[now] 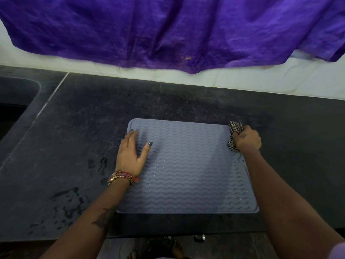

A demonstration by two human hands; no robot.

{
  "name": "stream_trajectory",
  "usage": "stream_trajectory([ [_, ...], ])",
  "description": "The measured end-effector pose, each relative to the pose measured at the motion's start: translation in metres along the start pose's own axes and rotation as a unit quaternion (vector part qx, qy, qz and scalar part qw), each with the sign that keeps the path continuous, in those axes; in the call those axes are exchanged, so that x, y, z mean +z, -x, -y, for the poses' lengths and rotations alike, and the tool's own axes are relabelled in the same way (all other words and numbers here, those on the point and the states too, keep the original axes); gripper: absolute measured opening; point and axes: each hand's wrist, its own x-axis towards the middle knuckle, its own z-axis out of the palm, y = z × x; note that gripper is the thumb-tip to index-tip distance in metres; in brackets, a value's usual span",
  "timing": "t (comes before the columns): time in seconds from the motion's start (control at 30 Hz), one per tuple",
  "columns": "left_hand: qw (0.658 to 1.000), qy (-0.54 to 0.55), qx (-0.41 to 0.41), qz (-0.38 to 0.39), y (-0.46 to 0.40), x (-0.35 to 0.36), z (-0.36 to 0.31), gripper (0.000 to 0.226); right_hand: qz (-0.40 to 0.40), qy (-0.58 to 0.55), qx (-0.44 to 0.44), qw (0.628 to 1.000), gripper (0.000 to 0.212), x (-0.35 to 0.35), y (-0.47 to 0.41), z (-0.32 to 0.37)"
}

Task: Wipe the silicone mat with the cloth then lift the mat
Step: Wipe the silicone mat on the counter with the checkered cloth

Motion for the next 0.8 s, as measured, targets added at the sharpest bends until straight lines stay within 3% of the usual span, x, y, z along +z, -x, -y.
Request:
stream_trajectory([
  [0.17, 1.0, -0.003, 0.001, 0.002, -0.001, 0.001, 0.001, 0.085, 0.034, 0.003, 0.014, 0.999, 0.045, -0.012, 0.019, -0.024],
  [0.2, 1.0, -0.004, 0.003, 0.002, -0.001, 0.001, 0.001, 0.085, 0.056, -0.026, 0.024, 0.998, 0.043, -0.017, 0.019, -0.033],
  [0.27, 1.0, -0.007, 0.004, 0.002, -0.001, 0.001, 0.001, 0.085, 0.113, -0.202, 0.076, 0.97, 0.039, -0.03, 0.015, -0.05],
  [0.3, 1.0, -0.01, 0.004, 0.003, -0.001, 0.002, 0.001, 0.085, 0.148, -0.326, 0.109, 0.928, 0.036, -0.036, 0.015, -0.057],
  [0.37, 1.0, -0.016, 0.002, 0.008, -0.002, 0.002, 0.003, 0.085, 0.192, -0.543, 0.159, 0.802, 0.03, -0.042, 0.015, -0.068],
  [0.43, 1.0, -0.02, 0.004, 0.011, -0.002, 0.003, 0.004, 0.086, 0.216, -0.681, 0.202, 0.67, 0.03, -0.044, 0.016, -0.068],
  [0.47, 1.0, -0.025, 0.006, 0.01, -0.002, 0.004, 0.004, 0.086, 0.225, -0.705, 0.204, 0.641, 0.037, -0.043, 0.016, -0.065],
  [0.53, 0.999, -0.041, 0.013, 0.01, -0.002, 0.005, 0.004, 0.087, 0.242, -0.689, 0.17, 0.661, 0.033, -0.037, 0.014, -0.052],
  [0.6, 0.998, -0.058, 0.019, 0.013, -0.003, 0.006, 0.005, 0.087, 0.226, -0.616, 0.129, 0.744, 0.03, -0.024, 0.011, -0.034],
  [0.7, 0.997, -0.076, 0.029, 0.014, -0.003, 0.006, 0.006, 0.084, 0.084, -0.444, 0.082, 0.888, 0.043, -0.007, 0.001, -0.012],
  [0.8, 0.996, -0.082, 0.035, 0.013, -0.003, 0.007, 0.007, 0.083, -0.016, -0.273, 0.01, 0.962, 0.045, -0.003, -0.008, -0.003],
])
